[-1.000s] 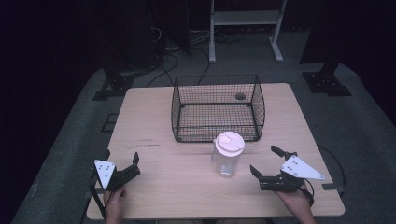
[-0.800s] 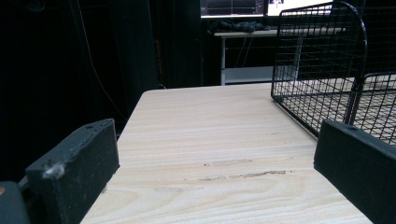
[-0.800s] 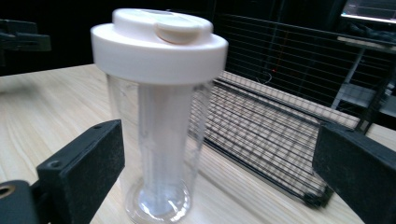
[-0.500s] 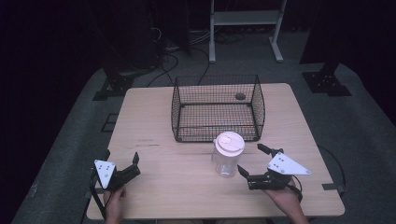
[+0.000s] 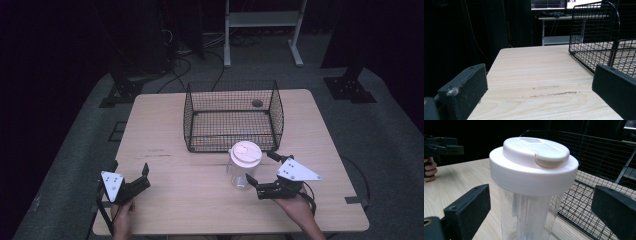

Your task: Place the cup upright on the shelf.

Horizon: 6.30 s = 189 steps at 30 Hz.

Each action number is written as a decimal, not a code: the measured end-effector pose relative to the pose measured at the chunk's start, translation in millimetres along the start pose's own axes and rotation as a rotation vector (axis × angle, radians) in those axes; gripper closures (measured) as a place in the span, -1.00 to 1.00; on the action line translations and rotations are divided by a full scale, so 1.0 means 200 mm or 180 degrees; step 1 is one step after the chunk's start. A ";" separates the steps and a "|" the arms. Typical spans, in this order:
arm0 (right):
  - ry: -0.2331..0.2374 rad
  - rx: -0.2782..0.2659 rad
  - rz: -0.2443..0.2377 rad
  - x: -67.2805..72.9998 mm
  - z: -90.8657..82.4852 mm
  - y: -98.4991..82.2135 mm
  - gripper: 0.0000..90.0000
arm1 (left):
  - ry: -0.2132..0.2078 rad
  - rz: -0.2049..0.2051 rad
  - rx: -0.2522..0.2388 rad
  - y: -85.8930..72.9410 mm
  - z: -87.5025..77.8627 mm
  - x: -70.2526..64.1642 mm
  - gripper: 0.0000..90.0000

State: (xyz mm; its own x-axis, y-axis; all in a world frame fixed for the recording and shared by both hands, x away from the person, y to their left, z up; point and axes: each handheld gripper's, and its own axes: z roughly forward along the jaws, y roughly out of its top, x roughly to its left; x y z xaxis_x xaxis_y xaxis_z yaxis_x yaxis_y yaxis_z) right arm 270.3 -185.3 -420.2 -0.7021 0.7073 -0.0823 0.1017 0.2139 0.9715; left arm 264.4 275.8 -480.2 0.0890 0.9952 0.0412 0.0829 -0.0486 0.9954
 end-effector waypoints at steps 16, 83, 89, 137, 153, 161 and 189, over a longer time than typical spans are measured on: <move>0.0067 0.0021 -0.0036 0.01 0.08 0.04 -0.98 | -0.0001 -0.0005 -0.0004 0.00 0.00 0.00 -1.00; -0.0017 -0.0119 -0.0187 -0.01 0.12 0.30 -0.90 | -0.0004 -0.0008 -0.0008 0.00 0.00 0.00 -1.00; -0.0034 -0.0184 -0.0215 -0.04 0.13 0.40 -0.91 | -0.0006 -0.0010 -0.0002 0.00 0.00 0.00 -1.00; -0.0261 -0.0152 -0.0249 -0.27 0.39 0.83 -0.91 | -0.0010 -0.0027 -0.0007 0.00 0.00 0.00 -1.00; -0.0422 -0.0070 -0.0127 -0.37 0.56 0.79 -0.91 | -0.0011 -0.0030 -0.0013 0.00 0.00 0.01 -1.00; -0.0465 -0.0025 -0.0146 -0.38 0.64 0.78 -0.90 | -0.0012 -0.0029 -0.0011 0.00 0.00 0.01 -1.00; -0.0317 0.0049 -0.0107 -0.44 0.94 0.62 -0.91 | -0.0022 -0.0049 -0.0028 0.00 0.00 0.01 -1.00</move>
State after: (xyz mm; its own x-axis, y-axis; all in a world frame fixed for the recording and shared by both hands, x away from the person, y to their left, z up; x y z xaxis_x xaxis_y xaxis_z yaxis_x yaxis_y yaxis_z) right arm 477.4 -95.5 -333.1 -0.6318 0.7629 -0.1373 0.0907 0.2486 0.9644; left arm 264.1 277.7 -480.1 0.0945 0.9952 0.0253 0.0756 -0.0325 0.9966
